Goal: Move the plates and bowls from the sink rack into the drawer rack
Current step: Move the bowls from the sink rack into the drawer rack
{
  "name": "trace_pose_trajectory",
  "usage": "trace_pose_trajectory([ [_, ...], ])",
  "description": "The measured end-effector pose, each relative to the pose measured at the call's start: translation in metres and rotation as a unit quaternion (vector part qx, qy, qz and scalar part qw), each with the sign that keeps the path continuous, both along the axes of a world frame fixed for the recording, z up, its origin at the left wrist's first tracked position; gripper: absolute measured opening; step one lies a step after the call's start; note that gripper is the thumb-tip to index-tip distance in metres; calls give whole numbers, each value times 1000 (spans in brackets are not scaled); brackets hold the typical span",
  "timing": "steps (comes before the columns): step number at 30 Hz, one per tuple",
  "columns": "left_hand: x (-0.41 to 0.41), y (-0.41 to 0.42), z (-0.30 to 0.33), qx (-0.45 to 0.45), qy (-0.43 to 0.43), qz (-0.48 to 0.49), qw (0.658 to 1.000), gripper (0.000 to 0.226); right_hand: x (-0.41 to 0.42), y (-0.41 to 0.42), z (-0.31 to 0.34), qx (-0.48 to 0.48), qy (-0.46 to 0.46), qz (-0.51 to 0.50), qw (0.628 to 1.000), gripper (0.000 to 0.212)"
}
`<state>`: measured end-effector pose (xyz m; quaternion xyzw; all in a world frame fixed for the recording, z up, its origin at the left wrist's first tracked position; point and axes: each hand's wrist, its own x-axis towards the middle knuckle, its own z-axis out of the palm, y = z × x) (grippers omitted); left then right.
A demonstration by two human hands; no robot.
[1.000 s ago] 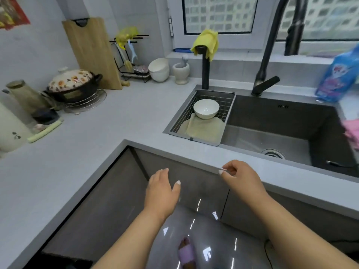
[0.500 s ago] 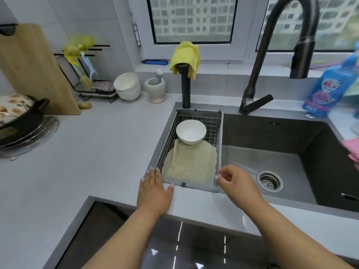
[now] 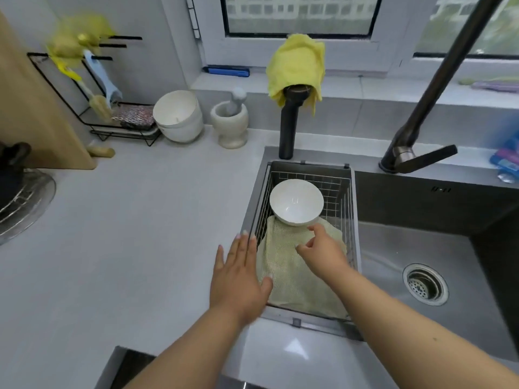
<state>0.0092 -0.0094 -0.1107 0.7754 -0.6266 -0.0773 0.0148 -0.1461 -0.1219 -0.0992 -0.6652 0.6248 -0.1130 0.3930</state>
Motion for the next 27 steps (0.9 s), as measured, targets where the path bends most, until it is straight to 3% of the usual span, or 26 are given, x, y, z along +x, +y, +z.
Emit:
trace_pose_trajectory([
  [3,2,0,0,-8,11,-3,1000,79,15,-19,-16,10,17,3,1000,61],
  [7,3,0,-1,-17,30,-5,999,81,26,-37,-24,25,61,12,998,55],
  [14,3,0,0,-34,57,-4,998,80,26,-56,-28,-6,27,-35,999,13],
  [21,1,-1,4,-12,42,-4,999,83,12,-46,-17,-70,-29,-60,995,7],
  [27,0,0,4,-14,43,5,999,77,-9,-15,5,-93,-76,-92,989,16],
])
